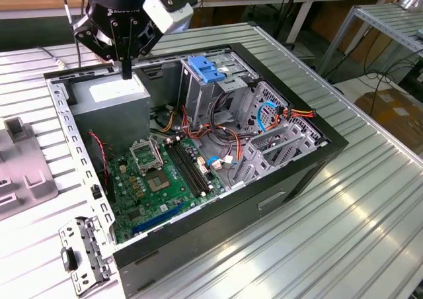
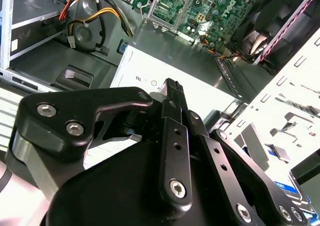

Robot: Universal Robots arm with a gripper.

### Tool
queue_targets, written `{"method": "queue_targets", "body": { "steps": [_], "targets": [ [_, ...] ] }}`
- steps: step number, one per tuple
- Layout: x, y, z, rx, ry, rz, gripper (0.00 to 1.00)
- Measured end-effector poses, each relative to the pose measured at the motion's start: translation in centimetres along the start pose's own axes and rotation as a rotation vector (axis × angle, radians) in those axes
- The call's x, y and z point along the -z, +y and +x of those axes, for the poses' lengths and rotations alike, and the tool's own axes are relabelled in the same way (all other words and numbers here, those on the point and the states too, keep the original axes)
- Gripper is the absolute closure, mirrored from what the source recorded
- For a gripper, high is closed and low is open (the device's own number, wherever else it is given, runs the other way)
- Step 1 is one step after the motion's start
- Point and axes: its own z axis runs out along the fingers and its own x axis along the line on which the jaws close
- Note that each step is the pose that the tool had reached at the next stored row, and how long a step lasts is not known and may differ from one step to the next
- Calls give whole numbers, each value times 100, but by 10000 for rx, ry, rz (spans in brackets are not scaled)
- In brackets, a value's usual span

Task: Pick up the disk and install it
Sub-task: 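Reach for the disk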

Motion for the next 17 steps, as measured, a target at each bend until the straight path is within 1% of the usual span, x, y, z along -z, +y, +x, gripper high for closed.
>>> {"method": "queue_targets", "body": {
  "steps": [17],
  "targets": [
    [1,-3,36,0,0,0,89]
  ]
}}
